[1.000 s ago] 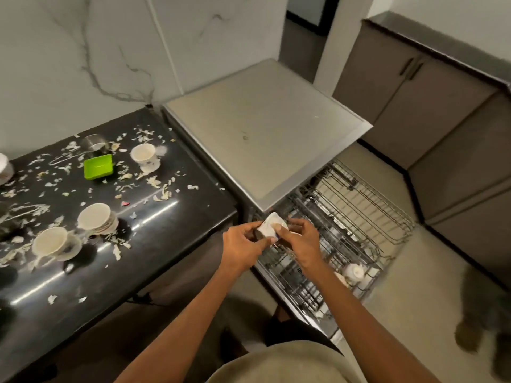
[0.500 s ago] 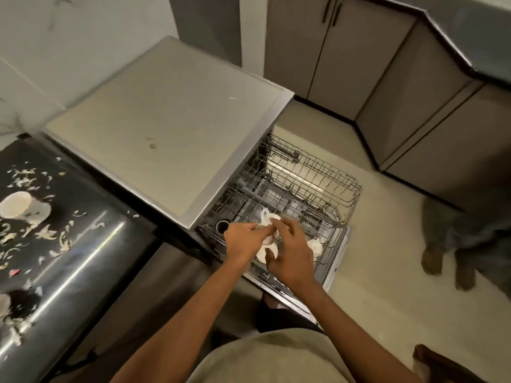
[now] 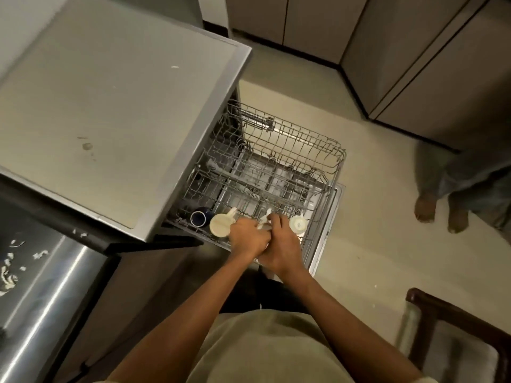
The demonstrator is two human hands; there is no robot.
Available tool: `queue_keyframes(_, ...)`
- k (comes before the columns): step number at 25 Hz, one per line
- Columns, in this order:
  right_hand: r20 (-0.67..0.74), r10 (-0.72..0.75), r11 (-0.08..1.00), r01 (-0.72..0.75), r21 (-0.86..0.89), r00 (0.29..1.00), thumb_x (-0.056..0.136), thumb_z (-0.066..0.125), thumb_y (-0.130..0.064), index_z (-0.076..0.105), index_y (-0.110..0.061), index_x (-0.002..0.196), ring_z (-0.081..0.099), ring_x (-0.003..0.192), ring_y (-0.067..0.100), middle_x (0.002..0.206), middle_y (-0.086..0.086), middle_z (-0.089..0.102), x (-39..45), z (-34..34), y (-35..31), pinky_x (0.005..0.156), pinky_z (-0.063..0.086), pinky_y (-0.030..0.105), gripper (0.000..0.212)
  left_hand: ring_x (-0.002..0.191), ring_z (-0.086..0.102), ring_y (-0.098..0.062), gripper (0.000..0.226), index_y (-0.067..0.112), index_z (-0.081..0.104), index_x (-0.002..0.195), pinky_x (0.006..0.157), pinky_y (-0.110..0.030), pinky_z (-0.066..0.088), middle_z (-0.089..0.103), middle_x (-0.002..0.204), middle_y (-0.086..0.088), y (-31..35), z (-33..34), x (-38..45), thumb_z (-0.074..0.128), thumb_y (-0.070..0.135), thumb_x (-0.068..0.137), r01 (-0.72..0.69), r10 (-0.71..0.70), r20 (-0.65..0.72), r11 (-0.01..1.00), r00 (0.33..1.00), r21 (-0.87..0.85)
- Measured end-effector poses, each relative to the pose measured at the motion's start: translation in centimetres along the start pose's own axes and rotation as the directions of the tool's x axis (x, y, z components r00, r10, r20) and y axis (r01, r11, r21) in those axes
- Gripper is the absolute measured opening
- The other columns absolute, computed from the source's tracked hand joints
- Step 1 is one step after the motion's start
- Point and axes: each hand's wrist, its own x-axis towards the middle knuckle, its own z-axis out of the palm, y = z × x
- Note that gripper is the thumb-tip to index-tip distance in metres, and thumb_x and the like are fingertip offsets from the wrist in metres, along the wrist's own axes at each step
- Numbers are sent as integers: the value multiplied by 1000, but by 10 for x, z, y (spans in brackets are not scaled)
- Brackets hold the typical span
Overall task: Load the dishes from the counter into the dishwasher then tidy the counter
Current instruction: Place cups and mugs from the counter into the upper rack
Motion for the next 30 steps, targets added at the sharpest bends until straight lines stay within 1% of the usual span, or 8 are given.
queue_keyframes(3, 25, 57, 997, -59, 59, 998, 59, 80, -45, 49, -14, 129, 59, 79, 26, 113, 7, 48, 6, 4, 11, 56, 51, 36, 83, 68, 67, -16, 13, 17, 76, 81, 56, -26, 53, 73, 74, -2, 1, 10, 10, 70, 28, 84, -34, 33, 55, 999, 998, 10)
queue_keyframes(6, 16, 139, 988, -139, 73, 990, 66, 81, -34, 55, -16, 129, 66, 84, 31, 113, 9, 59, 17, 5, 19, 64, 56, 39, 71, 74, 64, -6, 27, 20, 72, 116, 59, -15, 48, 73, 96, 3, -2, 19, 22, 66, 29, 91, -57, 59, 136, 998, 989, -21)
queue_keyframes(10, -38, 341, 937, -337, 93, 939, 77, 75, -22, 62, -13, 129, 63, 100, 35, 109, 13, 70, 41, 5, 33, 75, 50, 37, 54, 112, 63, -14, 45, 27, 52, 142, 95, -31, 52, 64, 132, 0, -18, 41, 53, 58, 30, 97, -105, 98, 290, 994, 952, 8)
queue_keyframes(12, -39, 385, 915, -376, 147, 922, 76, 77, -25, 65, -9, 126, 64, 103, 36, 108, 15, 72, 50, 12, 47, 79, 53, 39, 54, 123, 57, -18, 48, 26, 46, 147, 105, -37, 47, 58, 140, -3, -23, 51, 68, 54, 30, 100, -102, 79, 368, 994, 926, 43)
queue_keyframes(15, -24, 439, 890, -431, 150, 898, 75, 77, -31, 65, -9, 128, 65, 103, 33, 111, 14, 72, 62, 27, 66, 83, 54, 38, 59, 130, 52, -21, 48, 26, 43, 149, 111, -41, 42, 53, 146, -3, -32, 60, 91, 48, 27, 101, -156, 83, 443, 979, 893, 131)
queue_keyframes(20, -28, 470, 873, -459, 166, 882, 80, 74, -40, 66, -12, 125, 63, 98, 31, 106, 11, 71, 89, 52, 86, 78, 51, 34, 54, 145, 34, -23, 54, 18, 39, 151, 119, -39, 29, 36, 157, -5, -48, 69, 126, 47, 14, 98, -275, 113, 497, 924, 860, 266)
queue_keyframes(24, 1, 509, 853, -504, 135, 861, 80, 70, -42, 61, -16, 132, 60, 106, 31, 110, 10, 71, 104, 71, 93, 85, 54, 40, 58, 145, 34, -23, 69, 22, 33, 153, 117, -47, 32, 37, 157, -5, -66, 80, 146, 46, 13, 86, -325, 110, 558, 896, 822, 302)
queue_keyframes(30, 50, 526, 847, -528, 66, 849, 83, 71, -34, 56, -15, 139, 53, 116, 32, 115, 13, 67, 113, 84, 102, 89, 49, 41, 61, 131, 50, -27, 73, 24, 31, 153, 106, -43, 45, 48, 149, -5, -61, 81, 154, 46, 4, 84, -337, 132, 578, 904, 806, 265)
